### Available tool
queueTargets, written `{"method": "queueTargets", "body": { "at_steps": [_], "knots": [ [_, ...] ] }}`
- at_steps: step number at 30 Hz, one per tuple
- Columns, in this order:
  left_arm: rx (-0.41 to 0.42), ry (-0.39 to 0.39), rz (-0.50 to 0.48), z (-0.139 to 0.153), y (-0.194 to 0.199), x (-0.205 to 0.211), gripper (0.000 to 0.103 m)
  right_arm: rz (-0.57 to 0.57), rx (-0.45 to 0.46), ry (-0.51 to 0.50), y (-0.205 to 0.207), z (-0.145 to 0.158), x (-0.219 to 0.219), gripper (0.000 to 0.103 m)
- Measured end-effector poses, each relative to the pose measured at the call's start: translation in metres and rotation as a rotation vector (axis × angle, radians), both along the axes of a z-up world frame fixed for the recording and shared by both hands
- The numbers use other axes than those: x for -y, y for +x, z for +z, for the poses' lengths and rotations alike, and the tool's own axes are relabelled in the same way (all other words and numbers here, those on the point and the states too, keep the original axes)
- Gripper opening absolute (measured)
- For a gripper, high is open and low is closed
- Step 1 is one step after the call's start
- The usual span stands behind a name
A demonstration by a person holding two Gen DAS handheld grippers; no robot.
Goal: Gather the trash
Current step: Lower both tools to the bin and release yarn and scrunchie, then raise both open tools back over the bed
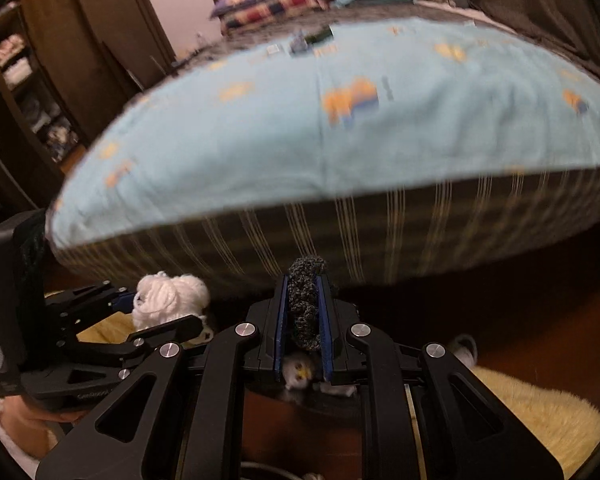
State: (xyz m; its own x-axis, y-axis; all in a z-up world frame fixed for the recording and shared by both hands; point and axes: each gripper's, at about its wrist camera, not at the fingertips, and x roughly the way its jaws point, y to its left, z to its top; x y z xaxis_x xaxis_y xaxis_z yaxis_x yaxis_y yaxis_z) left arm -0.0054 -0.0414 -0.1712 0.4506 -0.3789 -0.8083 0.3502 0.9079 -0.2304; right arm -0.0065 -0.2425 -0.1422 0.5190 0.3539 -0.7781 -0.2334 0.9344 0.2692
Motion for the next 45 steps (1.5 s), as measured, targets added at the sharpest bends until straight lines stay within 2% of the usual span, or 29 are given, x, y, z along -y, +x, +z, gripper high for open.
{"method": "queueTargets", "body": {
  "at_steps": [6,9,15,19,23,27,31,34,37,39,41,42,44,45],
  "knots": [
    [-0.066,0.023,-0.001,-0.046,0.006,0.007,0.051,-0.039,-0.118,0.005,0.006,-0.055,0.001,0.016],
    [-0.098,0.037,-0.014,-0.066,0.009,0.010,0.051,-0.055,-0.170,0.033,0.008,-0.077,0.003,0.016],
    [-0.184,0.054,-0.009,-0.106,0.020,0.011,0.051,-0.073,-0.230,0.019,0.020,-0.110,0.000,0.016],
    [-0.226,0.072,-0.013,-0.126,0.024,0.010,0.051,-0.076,-0.249,-0.025,0.024,-0.126,-0.008,0.016],
    [-0.259,0.076,-0.019,-0.137,0.030,0.011,0.052,-0.078,-0.267,-0.023,0.032,-0.133,-0.010,0.016],
    [-0.268,0.080,-0.026,-0.140,0.032,0.012,0.054,-0.084,-0.267,-0.019,0.036,-0.134,-0.007,0.018],
    [-0.253,0.093,-0.028,-0.134,0.034,0.018,0.062,-0.090,-0.262,-0.011,0.038,-0.131,-0.005,0.020],
    [-0.231,0.104,-0.021,-0.127,0.033,0.018,0.071,-0.102,-0.248,-0.008,0.036,-0.126,-0.002,0.031],
    [-0.212,0.111,-0.008,-0.117,0.030,0.014,0.072,-0.118,-0.223,-0.008,0.035,-0.116,0.002,0.039],
    [-0.196,0.110,-0.001,-0.109,0.028,0.012,0.074,-0.130,-0.199,-0.002,0.033,-0.106,0.007,0.048],
    [-0.165,0.110,0.010,-0.095,0.025,0.008,0.077,-0.139,-0.176,0.004,0.032,-0.095,0.010,0.064],
    [-0.155,0.113,0.015,-0.089,0.024,0.006,0.078,-0.142,-0.166,0.005,0.032,-0.091,0.011,0.067],
    [-0.126,0.113,0.027,-0.073,0.022,0.003,0.082,-0.140,-0.135,0.004,0.030,-0.076,0.013,0.081],
    [-0.108,0.110,0.031,-0.064,0.021,0.002,0.083,-0.139,-0.118,-0.003,0.030,-0.069,0.013,0.084]
  ]
}}
